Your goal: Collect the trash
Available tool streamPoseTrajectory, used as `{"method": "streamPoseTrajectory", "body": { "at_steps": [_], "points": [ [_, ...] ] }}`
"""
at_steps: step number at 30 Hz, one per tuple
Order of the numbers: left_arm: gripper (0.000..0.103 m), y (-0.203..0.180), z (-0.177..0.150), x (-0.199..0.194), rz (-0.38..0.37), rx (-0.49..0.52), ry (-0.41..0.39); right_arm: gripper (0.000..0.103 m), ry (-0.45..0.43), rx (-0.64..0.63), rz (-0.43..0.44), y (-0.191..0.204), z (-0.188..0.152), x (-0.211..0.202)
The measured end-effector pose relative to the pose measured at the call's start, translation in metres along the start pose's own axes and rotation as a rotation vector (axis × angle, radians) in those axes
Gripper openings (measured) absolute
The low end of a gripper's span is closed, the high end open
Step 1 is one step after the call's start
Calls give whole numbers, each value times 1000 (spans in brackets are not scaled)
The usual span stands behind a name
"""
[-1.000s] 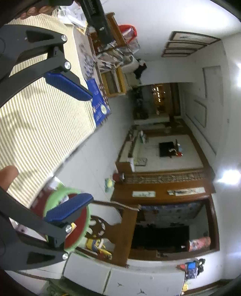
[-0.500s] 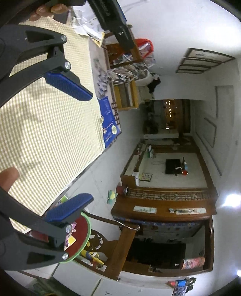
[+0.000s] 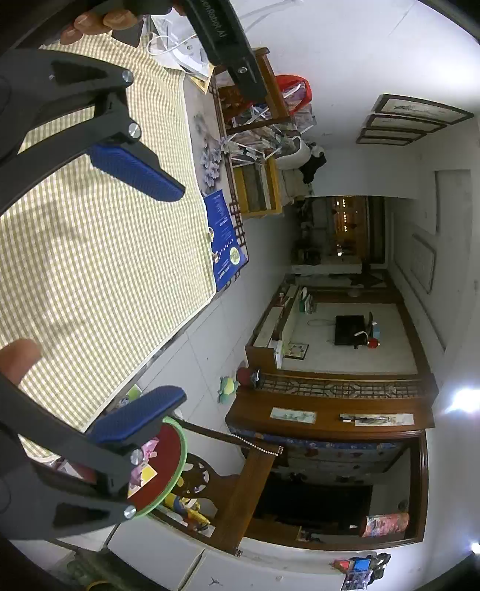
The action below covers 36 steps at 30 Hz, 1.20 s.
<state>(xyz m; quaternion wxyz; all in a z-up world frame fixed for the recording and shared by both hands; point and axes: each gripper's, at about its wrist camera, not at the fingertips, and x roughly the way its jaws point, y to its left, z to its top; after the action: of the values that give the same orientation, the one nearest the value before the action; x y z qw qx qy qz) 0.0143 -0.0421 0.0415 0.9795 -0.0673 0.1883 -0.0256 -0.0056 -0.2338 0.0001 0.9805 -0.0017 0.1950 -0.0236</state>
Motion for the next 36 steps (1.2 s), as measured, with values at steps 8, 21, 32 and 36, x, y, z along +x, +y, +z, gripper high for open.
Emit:
{"method": "streamPoseTrajectory", "body": {
  "at_steps": [8,21,32,36],
  "points": [
    [95,-3,-2,-1,-7,7,7,98,0,3,-7,-3,-1,-4],
    [95,-6,-3,-2,-8,15,14,98,3,6,-8,-5,-3,-4],
    [95,0,-6,8,-5,10,43,98,46,1,9,-13,-10,2],
    [95,2,-9,15,-2,11,61,98,75,2,16,-14,-13,12]
  ]
}}
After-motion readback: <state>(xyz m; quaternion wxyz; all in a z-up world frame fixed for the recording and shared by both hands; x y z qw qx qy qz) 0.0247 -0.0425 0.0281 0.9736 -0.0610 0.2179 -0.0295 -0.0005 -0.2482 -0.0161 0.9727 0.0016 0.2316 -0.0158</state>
